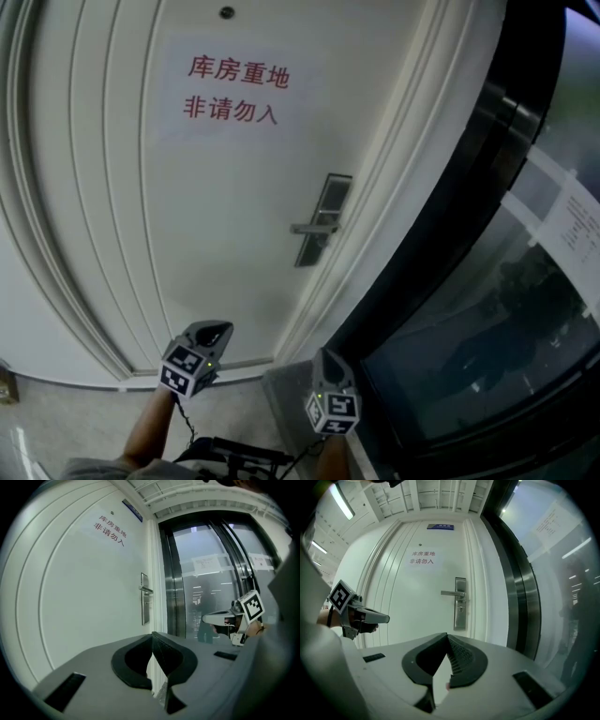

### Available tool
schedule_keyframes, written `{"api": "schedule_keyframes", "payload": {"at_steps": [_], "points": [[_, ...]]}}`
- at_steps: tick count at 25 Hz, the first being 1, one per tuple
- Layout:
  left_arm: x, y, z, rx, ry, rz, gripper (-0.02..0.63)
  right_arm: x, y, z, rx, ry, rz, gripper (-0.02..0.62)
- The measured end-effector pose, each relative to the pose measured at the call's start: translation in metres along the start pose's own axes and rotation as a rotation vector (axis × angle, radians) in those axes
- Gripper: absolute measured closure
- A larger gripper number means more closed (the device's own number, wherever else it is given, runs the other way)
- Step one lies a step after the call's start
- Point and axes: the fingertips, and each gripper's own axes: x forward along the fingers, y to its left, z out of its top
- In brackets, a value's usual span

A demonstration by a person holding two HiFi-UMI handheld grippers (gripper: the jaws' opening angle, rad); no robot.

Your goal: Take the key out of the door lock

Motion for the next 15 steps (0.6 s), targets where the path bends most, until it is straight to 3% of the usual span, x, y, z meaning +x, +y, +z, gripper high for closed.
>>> {"api": "schedule_keyframes", "payload": {"at_steps": [15], "points": [[0.065,0.045,0.013,-0.003,0.002,-0.005,0.601,0.072,-0.023,0.006,-0.017,-0.005,-0.001,0.584]]}}
